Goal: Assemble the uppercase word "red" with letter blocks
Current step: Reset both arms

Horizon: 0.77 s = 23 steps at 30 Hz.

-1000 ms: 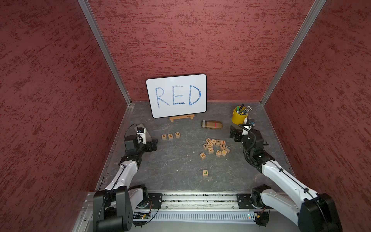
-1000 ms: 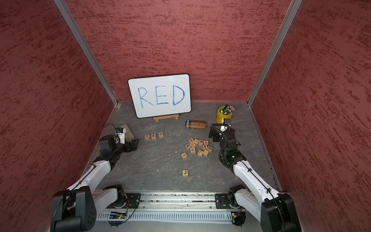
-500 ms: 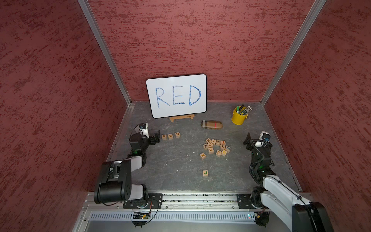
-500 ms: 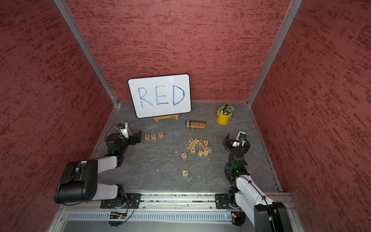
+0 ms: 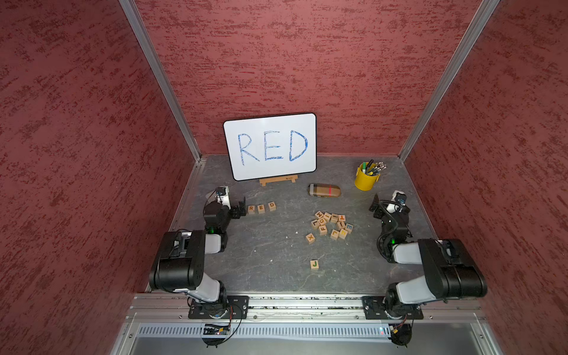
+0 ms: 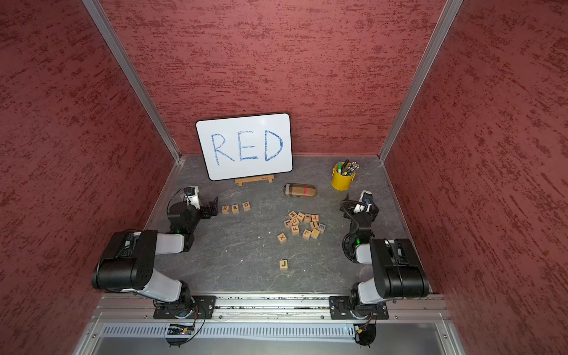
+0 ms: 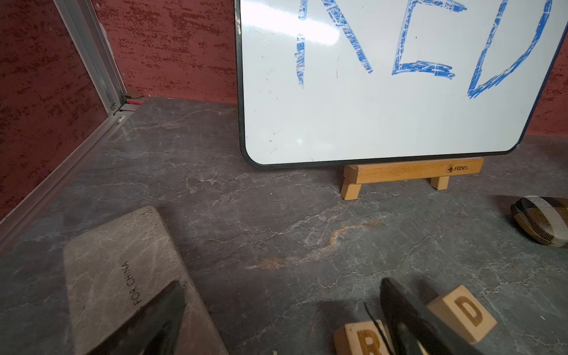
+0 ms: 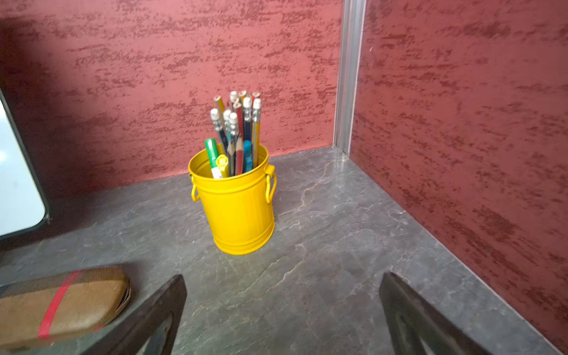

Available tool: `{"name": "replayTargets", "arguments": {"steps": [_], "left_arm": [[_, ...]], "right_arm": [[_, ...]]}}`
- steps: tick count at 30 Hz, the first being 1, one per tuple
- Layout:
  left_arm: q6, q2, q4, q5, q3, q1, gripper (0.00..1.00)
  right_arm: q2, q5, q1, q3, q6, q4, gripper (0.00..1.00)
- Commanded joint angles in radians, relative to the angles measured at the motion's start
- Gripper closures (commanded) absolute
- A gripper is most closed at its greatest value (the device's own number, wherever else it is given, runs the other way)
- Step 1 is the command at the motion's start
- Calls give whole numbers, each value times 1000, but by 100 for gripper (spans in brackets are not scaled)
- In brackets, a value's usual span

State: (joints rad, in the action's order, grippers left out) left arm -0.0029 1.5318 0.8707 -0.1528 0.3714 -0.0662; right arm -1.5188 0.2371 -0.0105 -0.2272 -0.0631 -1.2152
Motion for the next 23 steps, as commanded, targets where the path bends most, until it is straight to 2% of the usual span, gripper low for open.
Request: {"name": "replayTargets", "arguments": {"steps": [1,23], "left_arm": [[9,-1,13,7,12,5,1],[11,-1,11,10,13,6,1]], "right_arm": [[-16,-32,-5,31,14,-146,1],[-17,-9,-4,28,4,-137,1]]}}
